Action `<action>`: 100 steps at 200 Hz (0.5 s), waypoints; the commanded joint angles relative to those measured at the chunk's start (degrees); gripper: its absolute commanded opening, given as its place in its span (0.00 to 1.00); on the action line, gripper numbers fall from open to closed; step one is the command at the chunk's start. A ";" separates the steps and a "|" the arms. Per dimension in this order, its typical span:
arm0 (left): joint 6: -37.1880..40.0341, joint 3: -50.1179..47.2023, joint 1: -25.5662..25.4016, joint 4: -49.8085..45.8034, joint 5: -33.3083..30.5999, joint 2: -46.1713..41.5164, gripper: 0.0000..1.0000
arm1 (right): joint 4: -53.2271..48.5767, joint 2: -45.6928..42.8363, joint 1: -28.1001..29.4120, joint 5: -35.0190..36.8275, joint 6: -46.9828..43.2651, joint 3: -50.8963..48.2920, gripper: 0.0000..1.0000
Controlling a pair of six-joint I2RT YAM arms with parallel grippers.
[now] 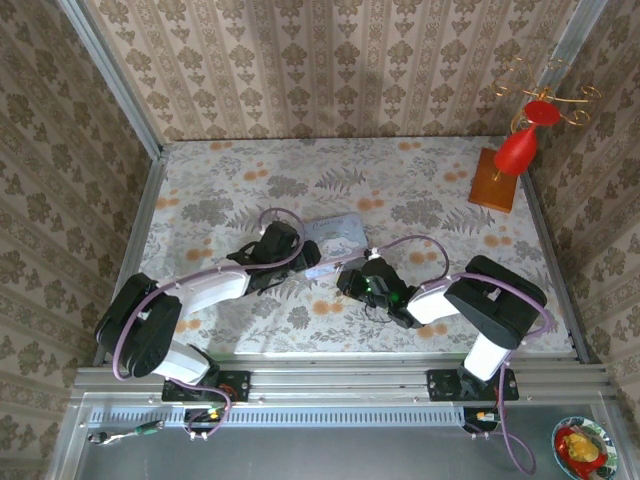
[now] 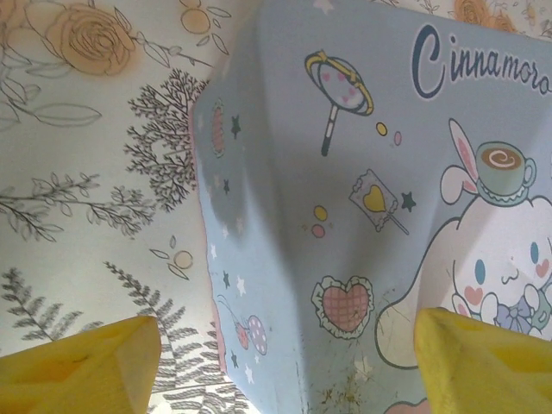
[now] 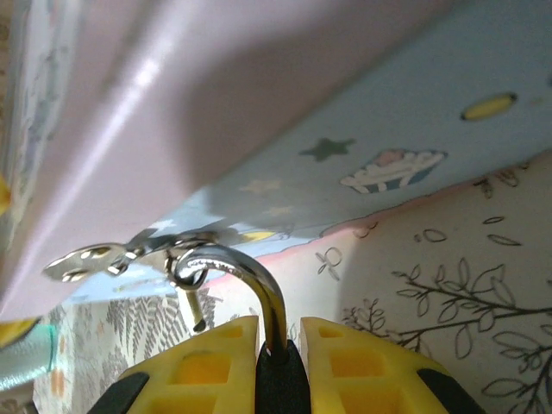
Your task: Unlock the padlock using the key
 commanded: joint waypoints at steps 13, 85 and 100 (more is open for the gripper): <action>-2.91 -2.27 -2.20 -6.01 -2.11 1.99 0.76 | 7.73 1.85 -0.66 4.71 6.30 -0.64 0.04; -3.89 -1.48 -2.74 -6.63 -3.67 2.86 0.76 | 9.42 0.97 -1.48 8.43 10.34 -1.37 0.01; -3.89 -1.04 -2.90 -6.62 -3.67 3.37 0.76 | 9.11 1.02 -1.55 8.34 10.68 -0.74 0.02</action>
